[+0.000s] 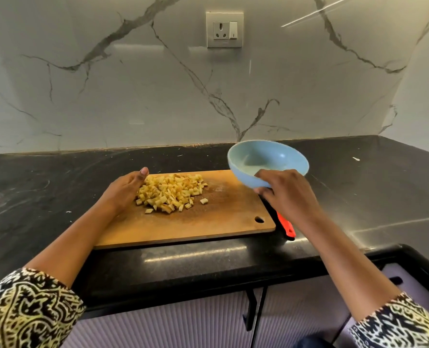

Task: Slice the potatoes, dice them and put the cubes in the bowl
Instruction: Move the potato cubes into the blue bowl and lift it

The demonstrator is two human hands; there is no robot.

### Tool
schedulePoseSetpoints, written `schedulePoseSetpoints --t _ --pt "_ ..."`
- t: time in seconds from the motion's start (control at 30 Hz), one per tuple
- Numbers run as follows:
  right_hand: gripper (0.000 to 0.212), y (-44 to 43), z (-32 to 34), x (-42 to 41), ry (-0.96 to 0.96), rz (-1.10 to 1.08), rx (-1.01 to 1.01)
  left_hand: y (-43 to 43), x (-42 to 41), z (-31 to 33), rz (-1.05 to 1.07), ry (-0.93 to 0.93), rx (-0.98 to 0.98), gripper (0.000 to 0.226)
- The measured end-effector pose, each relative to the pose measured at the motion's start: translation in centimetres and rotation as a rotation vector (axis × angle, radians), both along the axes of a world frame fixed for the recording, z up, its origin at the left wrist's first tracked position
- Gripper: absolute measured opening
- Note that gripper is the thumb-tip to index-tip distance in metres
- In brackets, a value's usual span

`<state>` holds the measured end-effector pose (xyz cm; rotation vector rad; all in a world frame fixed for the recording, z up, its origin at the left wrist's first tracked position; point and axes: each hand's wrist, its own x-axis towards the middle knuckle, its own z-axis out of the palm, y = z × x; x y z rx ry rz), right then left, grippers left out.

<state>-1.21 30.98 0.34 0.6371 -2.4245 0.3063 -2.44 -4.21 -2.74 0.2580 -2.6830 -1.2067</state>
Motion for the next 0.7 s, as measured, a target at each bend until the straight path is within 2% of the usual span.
schedulePoseSetpoints --t 0.1,0.27,0.33,0.43,0.53,0.63,0.7 --pt "0.025 -0.6 -0.5 0.8 -0.117 0.117 0.026 -0.1 0.0 0.0 -0.001 -0.004 -0.003 0.083" --pt "0.022 -0.7 -0.9 0.9 -0.231 0.15 0.022 -0.1 -0.1 0.0 -0.005 -0.002 -0.016 0.083" --pt "0.025 -1.0 -0.6 1.2 -0.137 0.184 0.05 -0.1 0.0 0.0 -0.005 -0.002 -0.013 0.083" --pt "0.022 -3.3 -0.3 3.4 0.007 0.302 -0.09 -0.1 -0.1 0.0 -0.007 -0.002 -0.009 0.083" --pt "0.034 -7.1 -0.8 4.8 -0.19 0.342 -0.035 -0.2 -0.1 -0.1 -0.007 -0.001 -0.01 0.084" --pt "0.049 -10.2 -1.9 3.5 -0.446 0.161 0.081 -0.2 -0.1 -0.1 -0.002 0.005 -0.01 0.084" --pt "0.052 -11.8 -2.1 2.6 -0.596 0.083 0.042 -0.3 -0.1 -0.1 -0.001 0.006 -0.005 0.085"
